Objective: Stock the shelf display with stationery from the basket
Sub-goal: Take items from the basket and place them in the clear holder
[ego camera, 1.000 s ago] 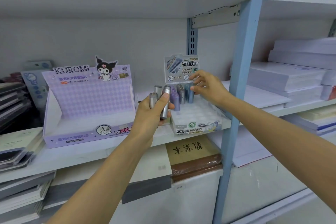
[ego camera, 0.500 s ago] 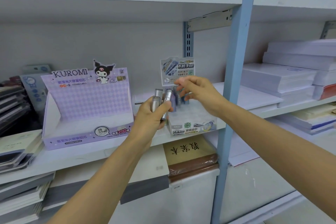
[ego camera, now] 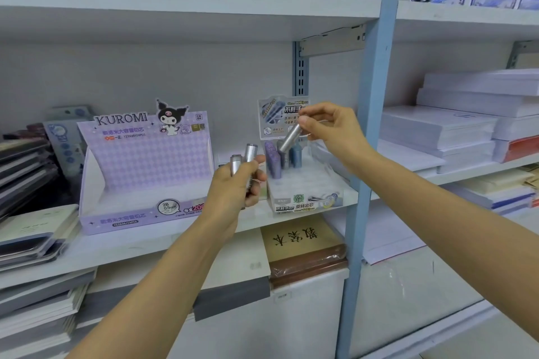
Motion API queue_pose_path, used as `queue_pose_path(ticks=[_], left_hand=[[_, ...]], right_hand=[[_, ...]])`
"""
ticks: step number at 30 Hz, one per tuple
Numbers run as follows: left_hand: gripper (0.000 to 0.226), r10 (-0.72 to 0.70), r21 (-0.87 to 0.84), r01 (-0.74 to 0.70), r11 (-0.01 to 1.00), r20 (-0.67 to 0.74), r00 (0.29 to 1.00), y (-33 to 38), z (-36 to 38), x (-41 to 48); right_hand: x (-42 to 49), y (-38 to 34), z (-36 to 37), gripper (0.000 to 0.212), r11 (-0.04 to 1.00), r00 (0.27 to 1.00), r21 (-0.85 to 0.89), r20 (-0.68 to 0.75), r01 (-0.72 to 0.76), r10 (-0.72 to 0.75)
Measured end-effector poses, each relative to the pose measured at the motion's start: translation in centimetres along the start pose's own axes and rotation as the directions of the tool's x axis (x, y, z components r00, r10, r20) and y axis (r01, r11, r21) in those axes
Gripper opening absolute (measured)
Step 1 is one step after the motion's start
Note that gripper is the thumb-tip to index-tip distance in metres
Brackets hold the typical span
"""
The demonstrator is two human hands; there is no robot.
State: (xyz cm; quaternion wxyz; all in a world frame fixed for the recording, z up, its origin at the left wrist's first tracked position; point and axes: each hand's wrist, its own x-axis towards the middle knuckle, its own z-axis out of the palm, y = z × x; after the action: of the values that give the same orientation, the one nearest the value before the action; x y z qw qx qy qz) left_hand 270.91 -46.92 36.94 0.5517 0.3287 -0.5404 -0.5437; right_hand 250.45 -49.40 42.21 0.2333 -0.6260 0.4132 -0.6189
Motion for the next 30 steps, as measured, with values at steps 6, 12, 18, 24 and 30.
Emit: queue_pose_path(ticks=[6,12,18,24,30], left_hand=[[0.02,0.061,0.091,-0.068,0.994,0.082,0.995,-0.2,-0.7,-0.6],[0.023,0.062,0.112,-0.073,0.991,0.098,0.993,-0.7,-1.4,-0.9],[0.02,0.088,0.12,-0.097,0.988,0.081,0.993,-1.3,-1.6,-0.1],[0.029,0.081,0.116,-0.088,0.989,0.061,0.995,-2.1,-1.8,0.2],[0.026,0.067,0.116,-0.073,0.991,0.05,0.996,-2.4,-1.9,0.1]], right_hand=[[0.4,3.0,0.8,0.014,0.961,1.0,-0.276,0.001,0.027,-0.027],[0.6,4.6,1.2,0.017,0.903,0.998,-0.427,0.066,0.041,-0.014],[1.8,4.3,1.0,0.016,0.872,0.976,-0.482,0.216,0.082,0.027],[1.5,5.7,2.5,0.013,0.727,0.982,-0.662,0.169,0.18,-0.09],[0.9,4.7,2.3,0.018,0.826,0.989,-0.548,0.13,0.135,-0.076]])
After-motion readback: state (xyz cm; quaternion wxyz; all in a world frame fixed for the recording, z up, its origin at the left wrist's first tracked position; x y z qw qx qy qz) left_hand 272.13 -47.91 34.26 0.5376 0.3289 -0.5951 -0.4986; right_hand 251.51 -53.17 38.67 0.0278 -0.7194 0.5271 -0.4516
